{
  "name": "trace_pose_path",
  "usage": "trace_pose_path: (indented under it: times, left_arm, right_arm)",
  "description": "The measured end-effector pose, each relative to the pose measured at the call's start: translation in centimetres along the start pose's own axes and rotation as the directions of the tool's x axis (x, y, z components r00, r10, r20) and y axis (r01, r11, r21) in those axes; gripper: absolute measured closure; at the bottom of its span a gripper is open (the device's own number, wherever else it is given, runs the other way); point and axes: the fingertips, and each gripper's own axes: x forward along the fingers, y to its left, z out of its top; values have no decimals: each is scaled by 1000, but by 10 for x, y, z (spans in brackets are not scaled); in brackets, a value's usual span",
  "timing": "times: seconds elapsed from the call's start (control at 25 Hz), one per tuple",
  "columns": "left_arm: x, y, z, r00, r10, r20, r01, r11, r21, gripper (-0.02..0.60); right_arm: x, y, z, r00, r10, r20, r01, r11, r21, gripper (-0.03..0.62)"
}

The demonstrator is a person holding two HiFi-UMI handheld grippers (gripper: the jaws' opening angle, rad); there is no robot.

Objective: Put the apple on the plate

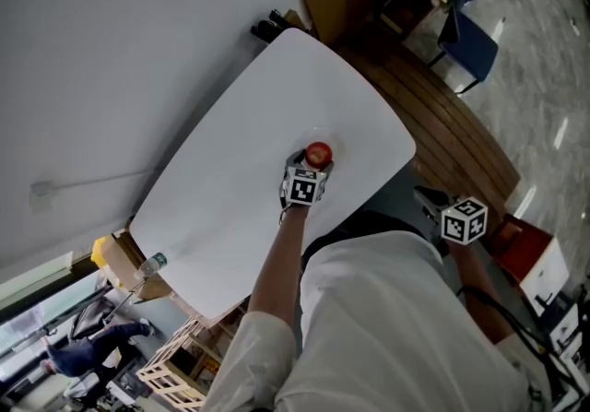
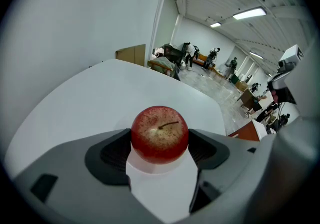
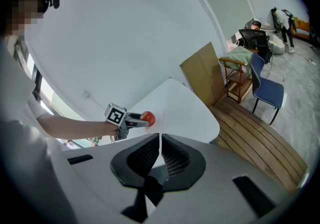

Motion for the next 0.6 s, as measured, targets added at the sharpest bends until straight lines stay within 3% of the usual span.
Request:
trace_pose_path:
  times: [0.6]
  left_arm:
    - [15,-2,-1,999,48,9,-48,999,11,219]
  right_arm:
    - [-6,-11,-8,1000,-10,-20,10,1000,14,556]
